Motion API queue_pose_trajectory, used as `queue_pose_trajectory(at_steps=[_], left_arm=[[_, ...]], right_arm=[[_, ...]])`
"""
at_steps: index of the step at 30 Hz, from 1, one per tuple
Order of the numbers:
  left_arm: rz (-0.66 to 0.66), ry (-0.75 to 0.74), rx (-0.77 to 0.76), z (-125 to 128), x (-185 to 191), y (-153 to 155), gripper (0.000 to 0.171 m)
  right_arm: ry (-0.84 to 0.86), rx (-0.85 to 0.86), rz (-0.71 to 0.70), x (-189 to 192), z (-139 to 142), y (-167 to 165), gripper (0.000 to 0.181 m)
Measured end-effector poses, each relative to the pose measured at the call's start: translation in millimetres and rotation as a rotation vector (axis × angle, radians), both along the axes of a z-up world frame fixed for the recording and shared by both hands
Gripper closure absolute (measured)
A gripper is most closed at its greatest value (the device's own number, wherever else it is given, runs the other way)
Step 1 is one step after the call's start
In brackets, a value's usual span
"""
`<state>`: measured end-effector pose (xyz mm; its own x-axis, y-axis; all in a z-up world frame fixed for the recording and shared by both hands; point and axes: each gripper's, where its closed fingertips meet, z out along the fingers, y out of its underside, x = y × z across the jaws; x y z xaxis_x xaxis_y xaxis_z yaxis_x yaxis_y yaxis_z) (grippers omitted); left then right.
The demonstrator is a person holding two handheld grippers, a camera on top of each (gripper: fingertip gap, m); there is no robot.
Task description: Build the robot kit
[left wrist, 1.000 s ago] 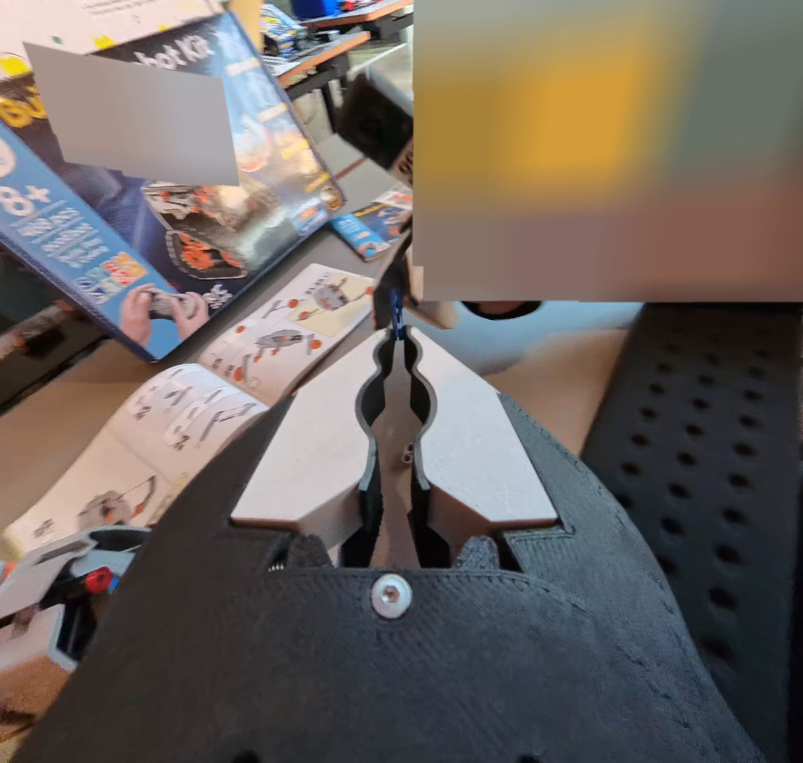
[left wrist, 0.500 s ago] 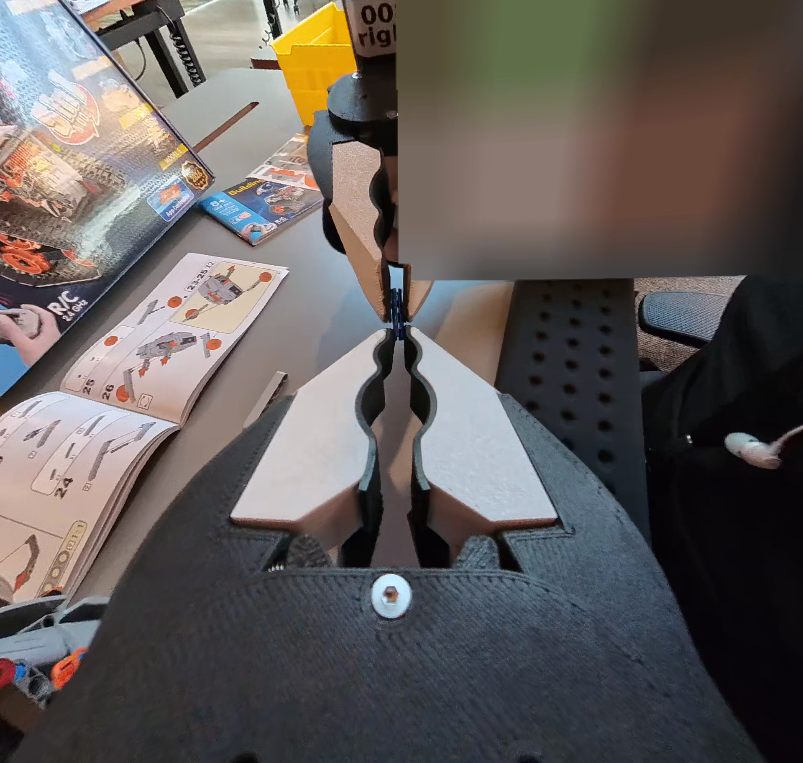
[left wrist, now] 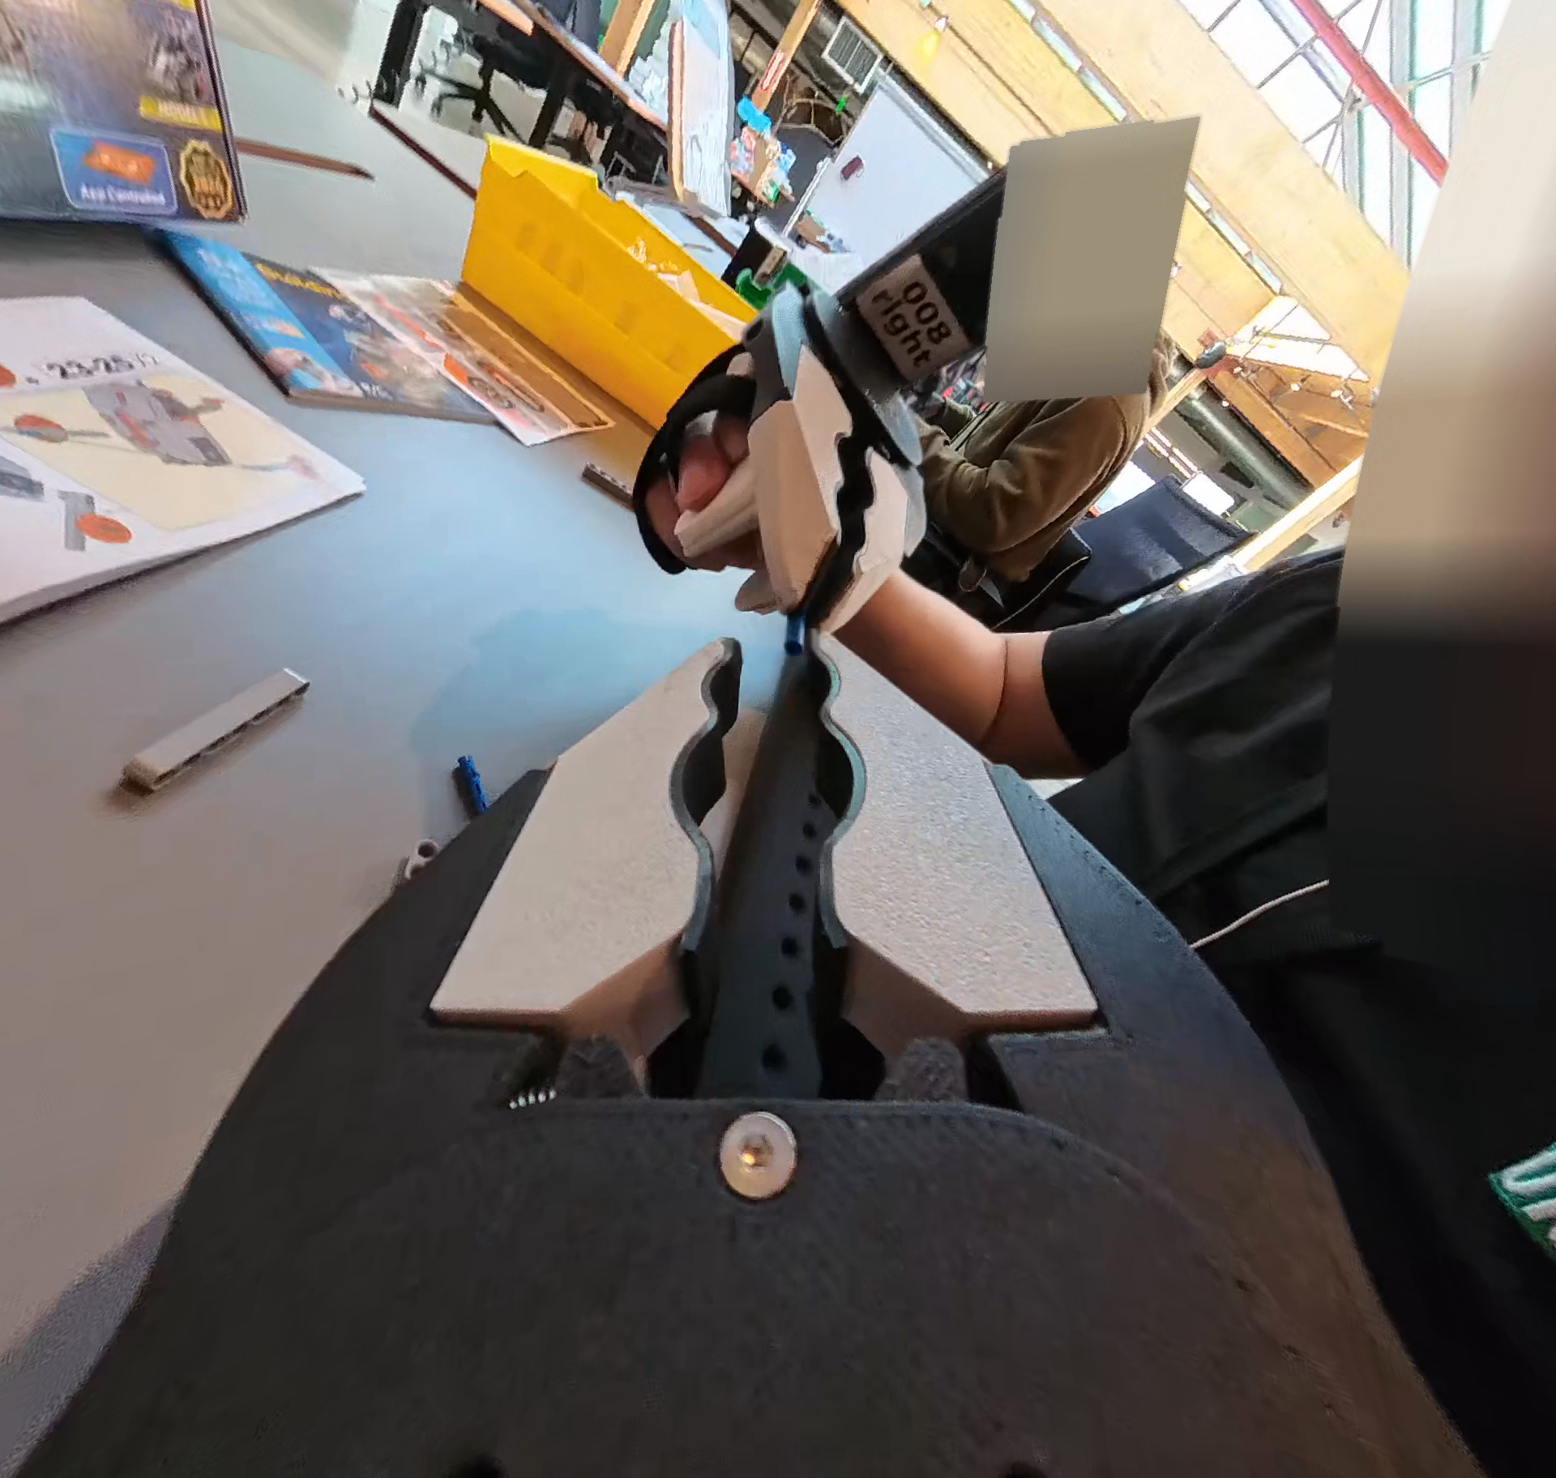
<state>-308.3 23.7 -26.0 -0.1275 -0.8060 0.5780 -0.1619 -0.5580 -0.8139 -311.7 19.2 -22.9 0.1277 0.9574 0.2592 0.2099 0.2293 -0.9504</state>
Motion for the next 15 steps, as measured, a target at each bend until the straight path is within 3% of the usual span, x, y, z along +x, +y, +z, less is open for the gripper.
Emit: queue_pose_trajectory(at_steps=[9,15], left_arm=[[-0.079,-0.031,-0.129,-2,4,-10,0.171],[-0.115,-0.089,-0.227,7,1,-10,0.171]], right_arm=[[0.012,-0.012,0.007,-2,0,-1,0.177],[-0.001,0.124,-0.043,-5,6,-1,0.167]])
